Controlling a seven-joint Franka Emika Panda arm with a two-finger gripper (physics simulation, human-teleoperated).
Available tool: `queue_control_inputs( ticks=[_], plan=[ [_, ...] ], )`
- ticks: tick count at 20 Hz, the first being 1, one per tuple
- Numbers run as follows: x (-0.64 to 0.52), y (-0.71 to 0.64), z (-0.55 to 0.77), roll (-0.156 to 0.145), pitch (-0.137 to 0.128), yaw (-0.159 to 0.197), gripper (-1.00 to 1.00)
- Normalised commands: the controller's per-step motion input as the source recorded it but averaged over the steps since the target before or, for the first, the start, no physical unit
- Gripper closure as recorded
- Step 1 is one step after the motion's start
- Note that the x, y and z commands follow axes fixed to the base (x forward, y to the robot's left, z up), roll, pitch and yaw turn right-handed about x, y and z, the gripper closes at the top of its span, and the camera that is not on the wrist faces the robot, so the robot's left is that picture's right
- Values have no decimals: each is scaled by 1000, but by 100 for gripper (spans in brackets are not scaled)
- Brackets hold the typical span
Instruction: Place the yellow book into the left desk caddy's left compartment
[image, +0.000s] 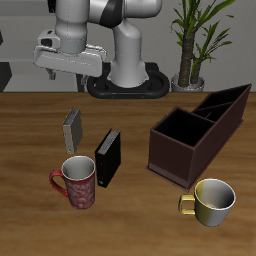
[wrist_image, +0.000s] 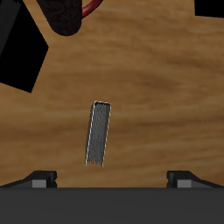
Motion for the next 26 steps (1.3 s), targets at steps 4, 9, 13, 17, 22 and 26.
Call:
queue_control_inputs(
  ticks=[4,9,13,17,22,26],
  plan=[
    [105,-19,-269,-12,27,-13,-100],
    [61,-87,-380,-3,38,-1,-100],
    [23,-10,-223,-9,20,3,-100],
    [46,-46,-271,-6,24,-12,-100],
    [100,-24,-364,4,40,-8,-100],
    [91,-62,-387,-16,44,-2,-100]
  ],
)
